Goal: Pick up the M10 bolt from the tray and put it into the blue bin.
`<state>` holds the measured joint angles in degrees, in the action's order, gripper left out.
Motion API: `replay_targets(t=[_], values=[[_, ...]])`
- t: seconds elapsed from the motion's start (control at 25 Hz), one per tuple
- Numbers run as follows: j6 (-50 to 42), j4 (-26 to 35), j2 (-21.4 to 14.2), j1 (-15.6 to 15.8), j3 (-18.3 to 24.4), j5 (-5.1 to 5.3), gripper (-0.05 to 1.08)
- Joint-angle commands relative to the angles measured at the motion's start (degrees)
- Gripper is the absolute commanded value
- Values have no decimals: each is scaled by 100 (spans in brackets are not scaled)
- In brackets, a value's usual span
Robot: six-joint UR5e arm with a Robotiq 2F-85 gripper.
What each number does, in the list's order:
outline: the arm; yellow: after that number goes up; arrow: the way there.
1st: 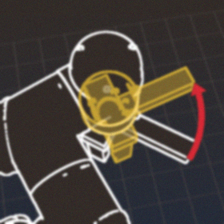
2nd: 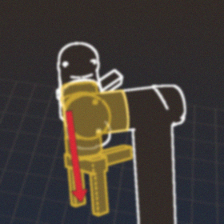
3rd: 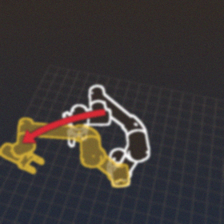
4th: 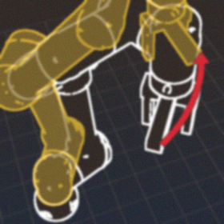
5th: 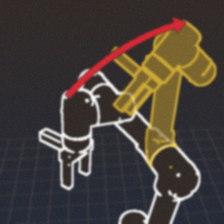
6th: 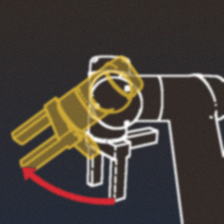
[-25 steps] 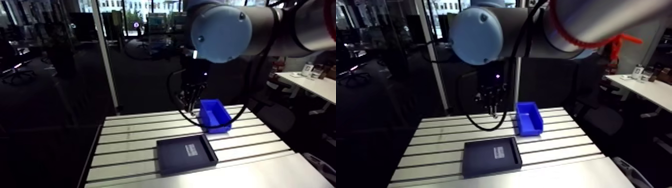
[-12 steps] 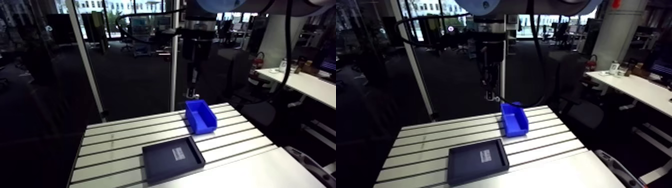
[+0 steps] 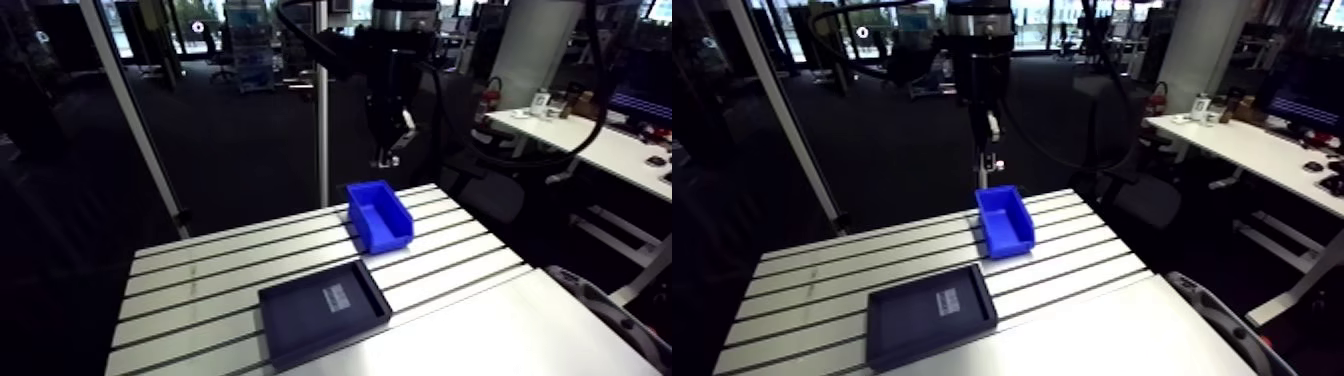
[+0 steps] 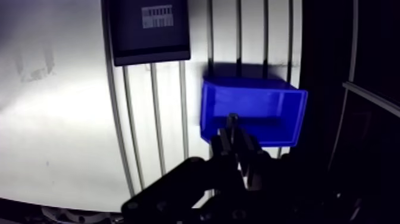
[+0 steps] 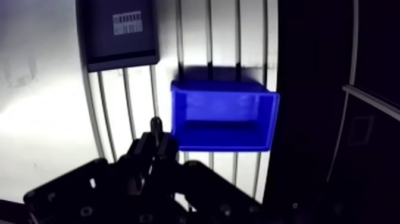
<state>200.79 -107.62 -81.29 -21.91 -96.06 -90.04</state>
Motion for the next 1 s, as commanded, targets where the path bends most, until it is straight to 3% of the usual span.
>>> replay_targets(t=[0.04, 0.2, 1.0], values=[[178, -607, 532, -15, 179, -334, 105], [143, -844, 734, -7, 206, -466, 105], [-235, -1125, 1780, 29, 469, -457, 104]])
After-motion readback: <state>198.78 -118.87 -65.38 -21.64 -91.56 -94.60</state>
